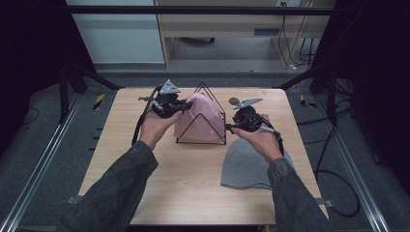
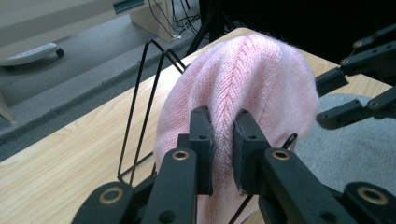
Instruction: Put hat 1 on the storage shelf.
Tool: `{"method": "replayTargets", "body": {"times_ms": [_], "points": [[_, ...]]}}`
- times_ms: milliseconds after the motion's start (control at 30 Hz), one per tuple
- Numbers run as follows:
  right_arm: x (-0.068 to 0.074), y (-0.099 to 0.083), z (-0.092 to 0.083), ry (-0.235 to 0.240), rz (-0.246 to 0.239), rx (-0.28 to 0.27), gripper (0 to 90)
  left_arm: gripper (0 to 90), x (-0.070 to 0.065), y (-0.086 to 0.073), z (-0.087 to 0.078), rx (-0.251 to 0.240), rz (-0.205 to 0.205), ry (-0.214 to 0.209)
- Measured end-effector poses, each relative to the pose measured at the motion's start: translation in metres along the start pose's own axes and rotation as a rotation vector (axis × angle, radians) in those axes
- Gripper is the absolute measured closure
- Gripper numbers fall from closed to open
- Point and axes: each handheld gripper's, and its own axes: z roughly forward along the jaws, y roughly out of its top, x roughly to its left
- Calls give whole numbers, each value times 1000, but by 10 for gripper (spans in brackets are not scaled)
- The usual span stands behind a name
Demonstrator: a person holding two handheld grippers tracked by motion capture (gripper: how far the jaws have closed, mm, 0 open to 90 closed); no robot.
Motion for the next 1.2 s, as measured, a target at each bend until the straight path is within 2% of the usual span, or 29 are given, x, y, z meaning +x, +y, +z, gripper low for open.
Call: {"method": "replayTargets", "body": {"times_ms": [267,700,800,967,1033,1200], "points": [[3,0,-6,-5,-1,-11,511,781,2,-5,0,29,1,0],[4,0,-12,0,-6,-18,509,770,3,-12,1,43,0,-1],[4,0,-14,2,-8,-22,507,750,3,-14,1,41,-12,-2],[5,0,-16,-4,-12,-23,492,654,0,-13,-3,15,-7,2],[5,0,-17,-6,-12,-26,484,613,-1,-12,-5,9,1,16],[8,0,-19,-7,-10,-23,460,530,-2,-10,-9,-8,-12,14]]}}
